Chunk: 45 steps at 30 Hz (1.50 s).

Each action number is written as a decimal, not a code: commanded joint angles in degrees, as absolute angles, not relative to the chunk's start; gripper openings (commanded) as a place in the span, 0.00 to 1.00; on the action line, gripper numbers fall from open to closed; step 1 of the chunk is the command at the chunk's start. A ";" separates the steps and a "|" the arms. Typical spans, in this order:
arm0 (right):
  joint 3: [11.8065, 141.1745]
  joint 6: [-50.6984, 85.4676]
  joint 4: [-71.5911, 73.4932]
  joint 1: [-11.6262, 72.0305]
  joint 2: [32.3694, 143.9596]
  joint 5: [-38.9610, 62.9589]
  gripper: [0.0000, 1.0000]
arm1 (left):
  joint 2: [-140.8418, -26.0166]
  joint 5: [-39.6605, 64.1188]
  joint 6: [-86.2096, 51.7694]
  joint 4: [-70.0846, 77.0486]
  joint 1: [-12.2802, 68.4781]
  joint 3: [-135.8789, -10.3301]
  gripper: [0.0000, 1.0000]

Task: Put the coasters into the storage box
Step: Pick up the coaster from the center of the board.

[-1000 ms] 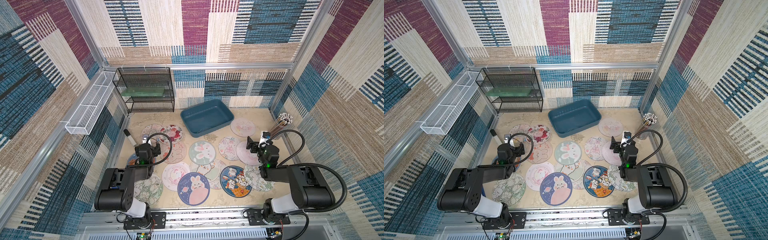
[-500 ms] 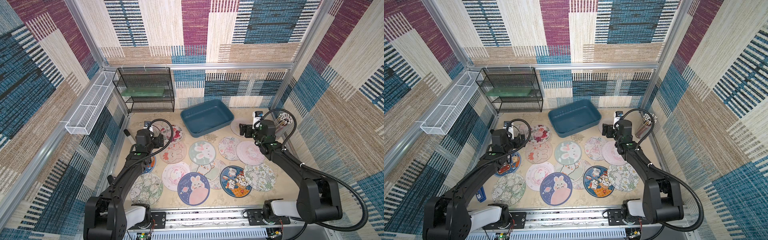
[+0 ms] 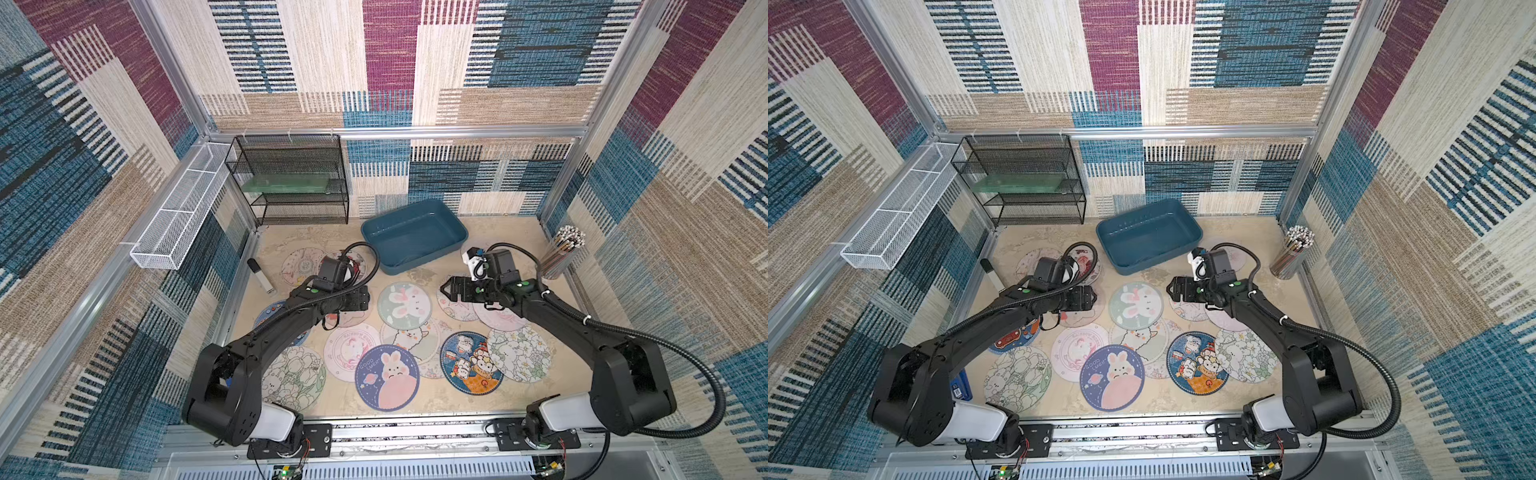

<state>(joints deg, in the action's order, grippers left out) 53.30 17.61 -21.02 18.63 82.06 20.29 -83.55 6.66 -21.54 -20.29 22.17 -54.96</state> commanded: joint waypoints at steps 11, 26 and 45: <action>54.62 26.59 -17.18 25.46 92.44 24.20 0.98 | -92.65 15.73 -30.60 -18.87 26.93 -59.99 0.75; 57.46 30.64 -15.64 27.57 100.41 21.01 0.96 | -98.99 15.71 -33.16 -12.48 28.21 -59.23 0.70; 56.78 32.50 -16.50 26.97 101.43 18.73 0.94 | -102.77 12.32 -35.05 -17.12 30.62 -61.08 0.66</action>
